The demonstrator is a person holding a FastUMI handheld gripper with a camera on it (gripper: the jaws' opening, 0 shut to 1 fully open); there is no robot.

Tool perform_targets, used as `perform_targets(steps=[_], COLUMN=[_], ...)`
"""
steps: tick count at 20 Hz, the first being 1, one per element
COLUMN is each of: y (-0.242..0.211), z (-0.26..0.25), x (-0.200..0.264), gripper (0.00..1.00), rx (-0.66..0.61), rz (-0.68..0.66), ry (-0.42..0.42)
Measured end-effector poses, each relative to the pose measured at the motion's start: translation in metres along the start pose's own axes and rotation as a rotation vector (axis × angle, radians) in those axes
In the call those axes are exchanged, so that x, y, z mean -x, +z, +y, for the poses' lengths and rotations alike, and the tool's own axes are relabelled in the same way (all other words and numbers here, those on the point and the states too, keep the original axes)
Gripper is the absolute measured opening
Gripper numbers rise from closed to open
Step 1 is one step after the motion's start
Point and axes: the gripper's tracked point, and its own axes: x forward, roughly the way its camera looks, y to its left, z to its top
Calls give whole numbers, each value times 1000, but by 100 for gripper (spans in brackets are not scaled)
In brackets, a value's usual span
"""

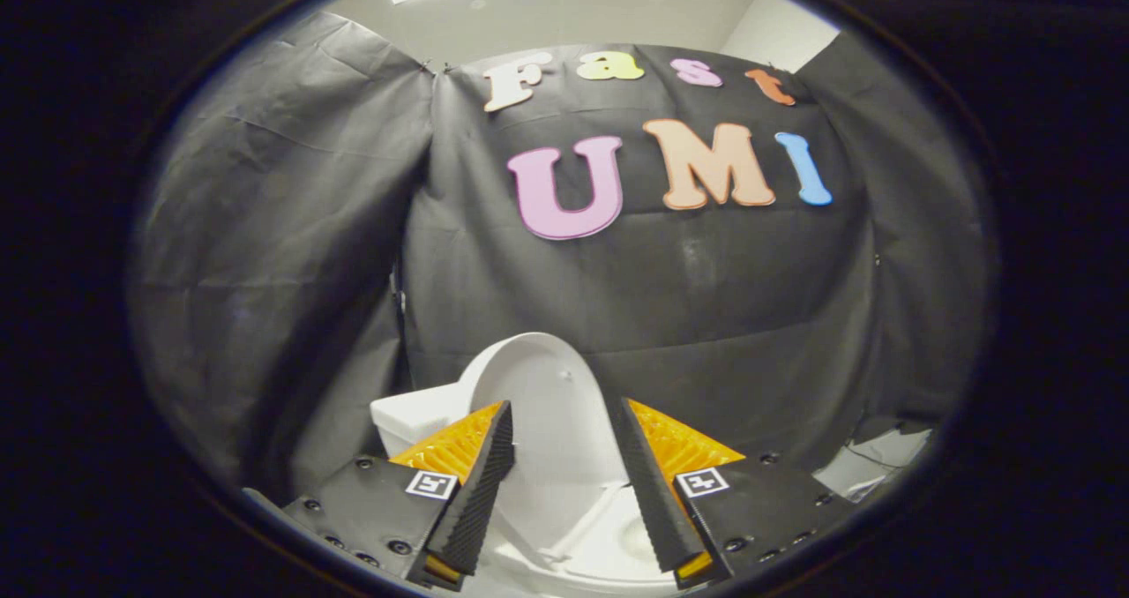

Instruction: Open the toilet lid.

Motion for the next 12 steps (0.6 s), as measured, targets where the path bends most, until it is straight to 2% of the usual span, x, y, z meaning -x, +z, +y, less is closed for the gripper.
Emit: perform_targets(steps=[3, 6, 11, 12], y=[9, 15, 23, 20], z=[-34, -84, -141, -149], x=[9, 23, 41, 43], gripper=[75, 75, 75, 75], rx=[-21, 33, 124, 139], rz=[-13, -25, -13, -5], ry=[-10, -72, -83, -64])
